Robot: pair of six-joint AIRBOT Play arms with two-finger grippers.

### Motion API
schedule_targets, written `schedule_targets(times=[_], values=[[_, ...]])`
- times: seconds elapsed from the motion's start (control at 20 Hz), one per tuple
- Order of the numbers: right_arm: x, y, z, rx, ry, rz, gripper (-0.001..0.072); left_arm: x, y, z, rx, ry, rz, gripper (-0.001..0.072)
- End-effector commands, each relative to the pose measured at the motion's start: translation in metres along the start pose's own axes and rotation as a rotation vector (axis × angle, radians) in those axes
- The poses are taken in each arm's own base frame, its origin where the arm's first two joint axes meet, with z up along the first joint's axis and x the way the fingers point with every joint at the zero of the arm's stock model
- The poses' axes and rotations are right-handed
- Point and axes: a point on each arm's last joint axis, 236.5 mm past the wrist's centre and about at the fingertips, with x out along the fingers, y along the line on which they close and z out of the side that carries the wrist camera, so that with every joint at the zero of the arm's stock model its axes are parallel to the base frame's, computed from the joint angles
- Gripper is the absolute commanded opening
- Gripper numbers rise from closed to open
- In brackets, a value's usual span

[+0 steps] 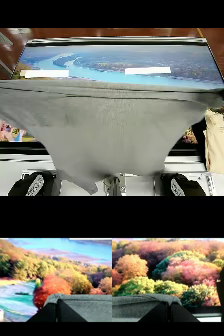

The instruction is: Fold the shirts.

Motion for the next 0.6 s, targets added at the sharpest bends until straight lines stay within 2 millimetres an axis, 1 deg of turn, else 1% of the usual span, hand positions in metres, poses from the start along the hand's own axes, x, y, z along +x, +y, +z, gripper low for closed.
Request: schedule_targets(times=[0.0,0.05,0.1,0.15,0.2,0.25,0.3,0.4,0.5,0.55], values=[[0.113,-0.005,0.015,0.038,0.09,0.033,0.0059,0.107,0.017,-0.017,-0.133,0.157,-0.117,0.003],[0.148,0.001,0.03,0.065,0.059,0.077,0.0059,0.137,0.023,-0.018,-0.153,0.184,-0.127,0.003],[0.176,0.009,0.046,0.1,0.03,0.125,0.0059,0.169,0.025,-0.018,-0.167,0.208,-0.143,0.003],[0.204,0.017,0.063,0.148,-0.01,0.177,0.0059,0.199,0.024,-0.017,-0.166,0.212,-0.154,0.003],[0.228,0.023,0.076,0.198,-0.04,0.219,0.0059,0.23,0.022,-0.014,-0.136,0.201,-0.163,0.003],[0.251,0.026,0.087,0.253,-0.067,0.254,0.006,0.257,0.02,-0.012,-0.1,0.182,-0.167,0.0031],[0.271,0.027,0.094,0.299,-0.085,0.274,0.006,0.284,0.017,-0.008,-0.07,0.153,-0.167,0.003],[0.309,0.023,0.099,0.343,-0.108,0.279,0.006,0.325,0.015,0.001,-0.07,0.085,-0.148,0.0031],[0.337,0.017,0.099,0.312,-0.13,0.25,0.006,0.357,0.015,0.006,-0.079,0.028,-0.125,0.0031],[0.35,0.016,0.1,0.272,-0.147,0.238,0.006,0.37,0.016,0.006,-0.082,0.013,-0.116,0.0031]])
